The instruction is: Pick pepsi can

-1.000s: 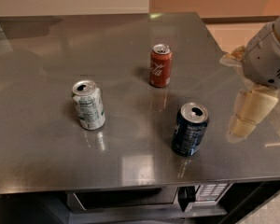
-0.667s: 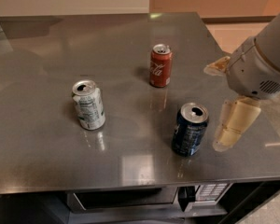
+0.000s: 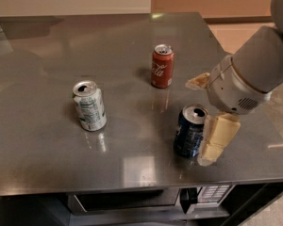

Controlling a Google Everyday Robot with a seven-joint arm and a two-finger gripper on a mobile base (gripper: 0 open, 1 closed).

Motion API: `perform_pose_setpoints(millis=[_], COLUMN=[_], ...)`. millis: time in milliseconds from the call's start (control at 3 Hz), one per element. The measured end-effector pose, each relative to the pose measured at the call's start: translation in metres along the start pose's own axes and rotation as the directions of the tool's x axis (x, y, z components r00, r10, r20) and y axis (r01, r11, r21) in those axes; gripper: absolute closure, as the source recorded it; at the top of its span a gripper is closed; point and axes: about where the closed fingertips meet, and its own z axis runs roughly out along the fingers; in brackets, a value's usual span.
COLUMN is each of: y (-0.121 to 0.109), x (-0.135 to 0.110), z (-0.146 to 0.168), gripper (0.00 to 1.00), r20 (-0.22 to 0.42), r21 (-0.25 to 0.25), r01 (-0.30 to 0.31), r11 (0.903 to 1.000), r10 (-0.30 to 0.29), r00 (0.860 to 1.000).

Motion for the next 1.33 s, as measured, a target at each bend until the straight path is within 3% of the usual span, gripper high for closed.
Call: perform_pose_setpoints(millis=[333,667,1333], y=[0.003,0.003,-0.009], x=[-0.002,-0.003,-0.016], z=[0.008,0.008,-0.021], gripper=[0.18,0.42,0.88], r20=[0.01,0.018,0.033], r21=[-0.022,-0.03,-0.029], r01=[0.006,0.007,0.024], r11=[0.9997,0.9995,0.9993], r10=[-0.006,-0.006,-0.023], r00=[1.0,1.0,0.999])
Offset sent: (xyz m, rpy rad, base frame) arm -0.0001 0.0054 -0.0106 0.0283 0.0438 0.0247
